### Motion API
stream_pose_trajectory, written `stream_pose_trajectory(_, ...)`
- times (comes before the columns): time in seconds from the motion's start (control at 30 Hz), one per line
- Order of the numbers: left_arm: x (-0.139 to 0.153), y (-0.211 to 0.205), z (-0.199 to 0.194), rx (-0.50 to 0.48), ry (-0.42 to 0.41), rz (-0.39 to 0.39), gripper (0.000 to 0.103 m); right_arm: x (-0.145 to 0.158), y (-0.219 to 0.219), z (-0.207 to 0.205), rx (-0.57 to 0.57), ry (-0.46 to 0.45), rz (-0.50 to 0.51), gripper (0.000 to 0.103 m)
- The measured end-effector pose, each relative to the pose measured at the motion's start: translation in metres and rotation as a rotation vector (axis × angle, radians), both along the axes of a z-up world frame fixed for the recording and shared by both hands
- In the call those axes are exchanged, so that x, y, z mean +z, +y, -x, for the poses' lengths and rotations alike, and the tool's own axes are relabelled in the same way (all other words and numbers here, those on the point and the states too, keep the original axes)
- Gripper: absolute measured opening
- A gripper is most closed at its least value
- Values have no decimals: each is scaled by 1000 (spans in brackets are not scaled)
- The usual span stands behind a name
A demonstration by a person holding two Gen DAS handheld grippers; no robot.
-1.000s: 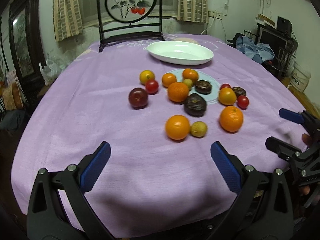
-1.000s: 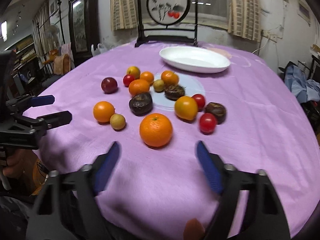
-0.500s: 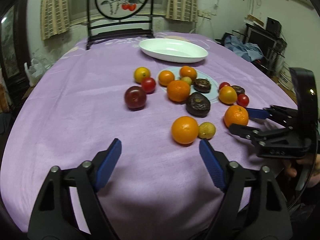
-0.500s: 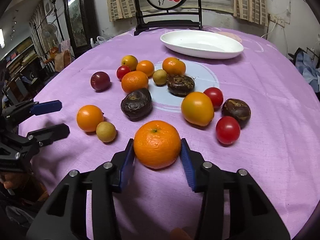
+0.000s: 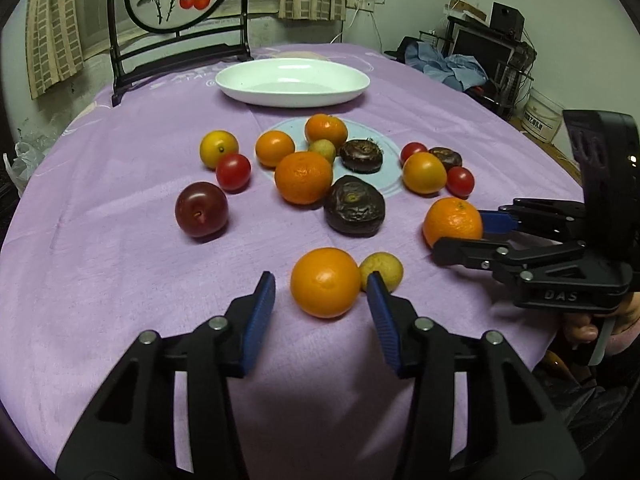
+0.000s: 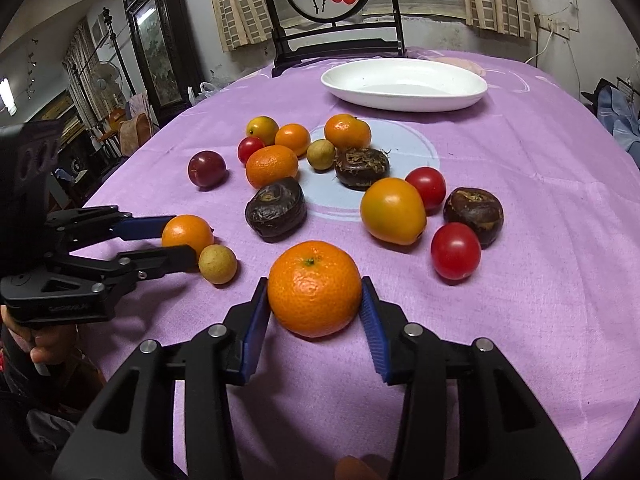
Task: Organize fruits
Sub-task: 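Grasp a tangerine with the right tool while the left tool grasps an orange, then release both oranges into the white dish from both tools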
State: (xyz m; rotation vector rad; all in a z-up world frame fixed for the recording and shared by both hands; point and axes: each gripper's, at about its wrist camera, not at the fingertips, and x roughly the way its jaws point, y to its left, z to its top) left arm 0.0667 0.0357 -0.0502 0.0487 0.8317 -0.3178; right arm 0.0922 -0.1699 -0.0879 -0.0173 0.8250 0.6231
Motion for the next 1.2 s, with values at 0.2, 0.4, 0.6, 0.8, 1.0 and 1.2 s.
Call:
stream_pose_trajectory(0.2, -8, 4, -9, -10, 51, 37, 44, 0, -2, 0, 2, -2, -4, 45)
stream_pose_trajectory(0.4, -8, 5, -10, -10, 62, 74, 38, 6, -10, 1, 12, 10, -33, 45)
stream_pose_trajectory(0.6, 21, 18, -10, -5, 19, 143, 38, 54, -21, -22, 30, -45, -162, 45)
stream_pose_trajectory(0.8, 71, 11, -57, -9, -88, 94, 38, 90, -19, -115, -97, -100, -207, 45)
stream_pose_trajectory(1.0, 93, -5, -169, 31, -60, 111, 38, 62, -1, -226, -180, 51, -160, 45)
stream_pose_trajectory(1.2, 58, -18, -269, 118, 85, 33, 38, 31, 11, -272, -214, 175, -81, 45)
